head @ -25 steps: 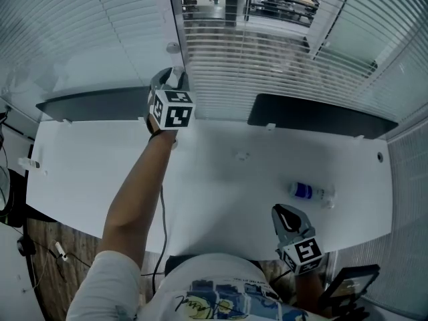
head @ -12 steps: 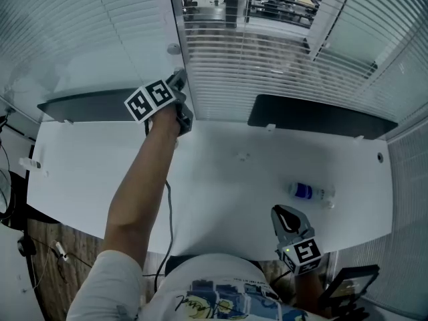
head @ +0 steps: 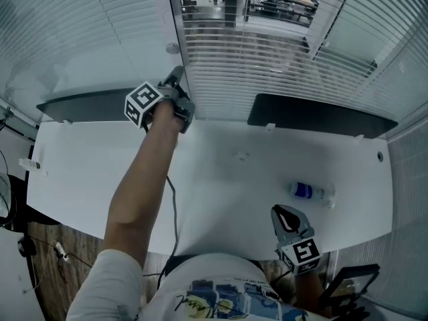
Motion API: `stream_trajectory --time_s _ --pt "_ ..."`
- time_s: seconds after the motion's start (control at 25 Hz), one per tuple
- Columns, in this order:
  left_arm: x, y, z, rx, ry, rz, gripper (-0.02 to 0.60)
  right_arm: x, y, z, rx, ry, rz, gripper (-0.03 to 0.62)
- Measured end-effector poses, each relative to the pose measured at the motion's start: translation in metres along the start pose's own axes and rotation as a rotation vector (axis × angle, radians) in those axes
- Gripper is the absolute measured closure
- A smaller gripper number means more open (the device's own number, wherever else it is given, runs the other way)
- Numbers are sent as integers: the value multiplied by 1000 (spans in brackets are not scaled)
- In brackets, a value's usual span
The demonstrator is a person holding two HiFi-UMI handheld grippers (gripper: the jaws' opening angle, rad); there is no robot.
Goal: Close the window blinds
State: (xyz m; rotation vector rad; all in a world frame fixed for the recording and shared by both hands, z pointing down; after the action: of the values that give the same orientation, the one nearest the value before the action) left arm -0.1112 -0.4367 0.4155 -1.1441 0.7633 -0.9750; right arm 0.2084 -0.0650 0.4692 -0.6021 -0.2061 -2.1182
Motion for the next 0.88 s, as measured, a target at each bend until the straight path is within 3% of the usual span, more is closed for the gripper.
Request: stream_trajectory --time_s 0.2,0.72,0.88 --pt "-1 3 -1 143 -40 -49 460 0 0 0 -6 -11 -5 582" --pt "3 21 4 790 -144 -289 459 0 2 4 -14 -9 -3 582" --pt "4 27 8 1080 -189 -393 459 0 2 5 -6 -5 -5 582"
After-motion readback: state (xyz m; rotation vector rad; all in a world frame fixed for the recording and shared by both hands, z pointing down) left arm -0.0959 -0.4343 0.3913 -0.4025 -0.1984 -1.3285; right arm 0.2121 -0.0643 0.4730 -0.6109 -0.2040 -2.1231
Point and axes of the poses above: the fingertips, and each gripper's own axes: x forward along the fingers, y to its right, z out of its underside, the point moved 5 cm from there along -x, backward along the fingers, and after that the axes turned 7 degrees about -x, right-handed, at the moved point
